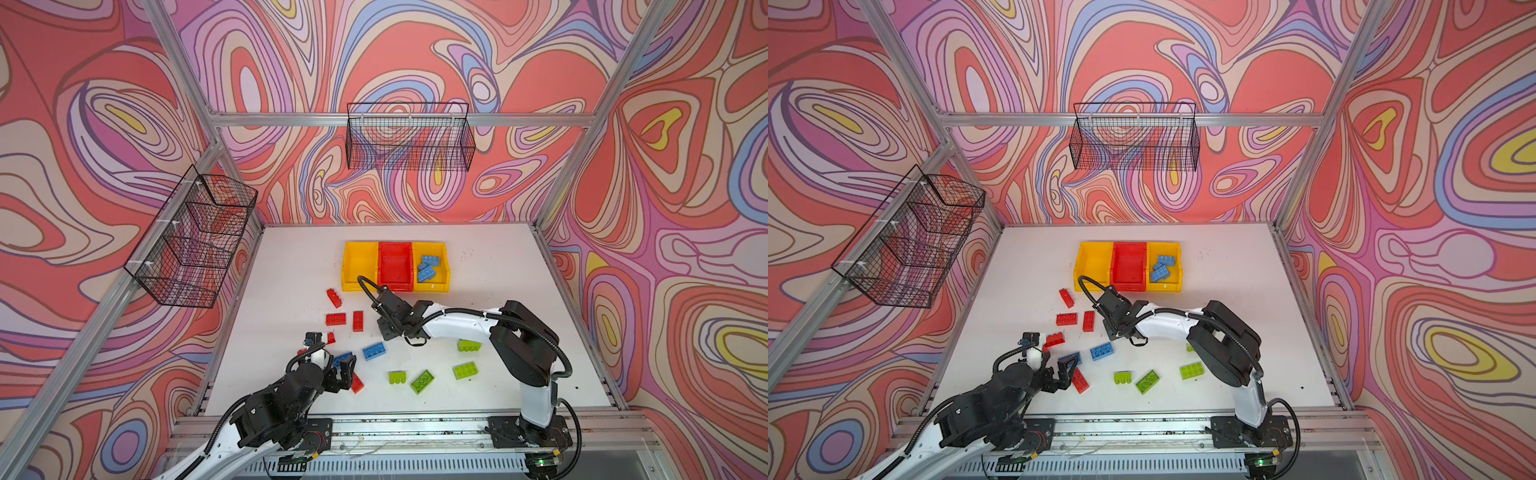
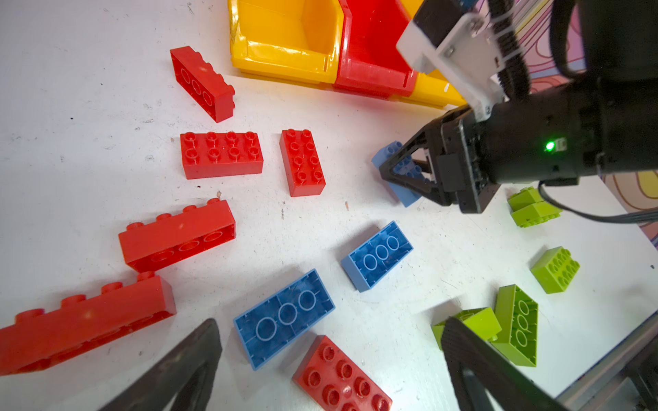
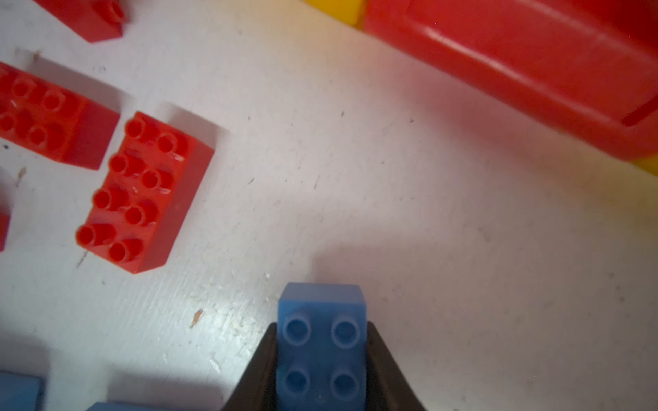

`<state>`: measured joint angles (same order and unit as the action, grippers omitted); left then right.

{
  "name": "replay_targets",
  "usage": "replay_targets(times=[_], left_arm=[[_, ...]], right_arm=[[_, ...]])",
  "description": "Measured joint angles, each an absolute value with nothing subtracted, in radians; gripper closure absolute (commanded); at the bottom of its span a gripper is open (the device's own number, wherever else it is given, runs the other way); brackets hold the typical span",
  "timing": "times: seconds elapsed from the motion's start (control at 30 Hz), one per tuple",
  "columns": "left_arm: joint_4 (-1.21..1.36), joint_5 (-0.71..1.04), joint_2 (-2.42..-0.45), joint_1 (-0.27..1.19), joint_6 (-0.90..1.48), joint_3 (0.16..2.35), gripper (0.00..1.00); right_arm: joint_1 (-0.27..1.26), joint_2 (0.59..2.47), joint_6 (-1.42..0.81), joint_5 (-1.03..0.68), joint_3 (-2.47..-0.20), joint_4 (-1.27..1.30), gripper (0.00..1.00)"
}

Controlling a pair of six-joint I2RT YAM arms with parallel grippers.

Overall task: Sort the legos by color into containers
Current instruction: 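Carry the blue brick to the yellow bin and open the right gripper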

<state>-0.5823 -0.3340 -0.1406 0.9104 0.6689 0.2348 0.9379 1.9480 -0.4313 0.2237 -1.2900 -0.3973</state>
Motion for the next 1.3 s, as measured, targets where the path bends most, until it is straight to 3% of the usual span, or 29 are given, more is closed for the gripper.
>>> replay_targets(times=[0.23, 0.5, 0.9, 1.0, 1.1, 1.3], left_arm=[[-0.486, -0.327, -0.265, 0.910, 0.643, 0.235, 0.00], [-0.370, -0.291, -0.417, 0.910, 0.639, 0.235, 0.00], [-0.318, -0.286, -0.436, 0.911, 0.639, 0.235, 0.00], [-0.319, -0.290, -0.429, 0.911, 0.639, 0.235, 0.00], [-0.320, -0.297, -0.415, 0.911, 0.639, 0.235, 0.00], [-0.325, -0.316, -0.398, 0.911, 0.639, 0.235, 0.00]], right_arm=[[0.856, 1.826, -0.411, 0.265, -1.260, -0.407, 0.78], [0.622, 1.756, -0.319, 0.272, -1.310, -0.427, 0.77], [0.454, 2.054, -0.226, 0.236, -1.708, -0.453, 0.71], [0.445, 2.123, -0.221, 0.220, -1.761, -0.471, 0.52], [0.444, 2.163, -0.211, 0.208, -1.785, -0.489, 0.26], [0.448, 2.141, -0.197, 0.182, -1.761, -0.500, 0.10]])
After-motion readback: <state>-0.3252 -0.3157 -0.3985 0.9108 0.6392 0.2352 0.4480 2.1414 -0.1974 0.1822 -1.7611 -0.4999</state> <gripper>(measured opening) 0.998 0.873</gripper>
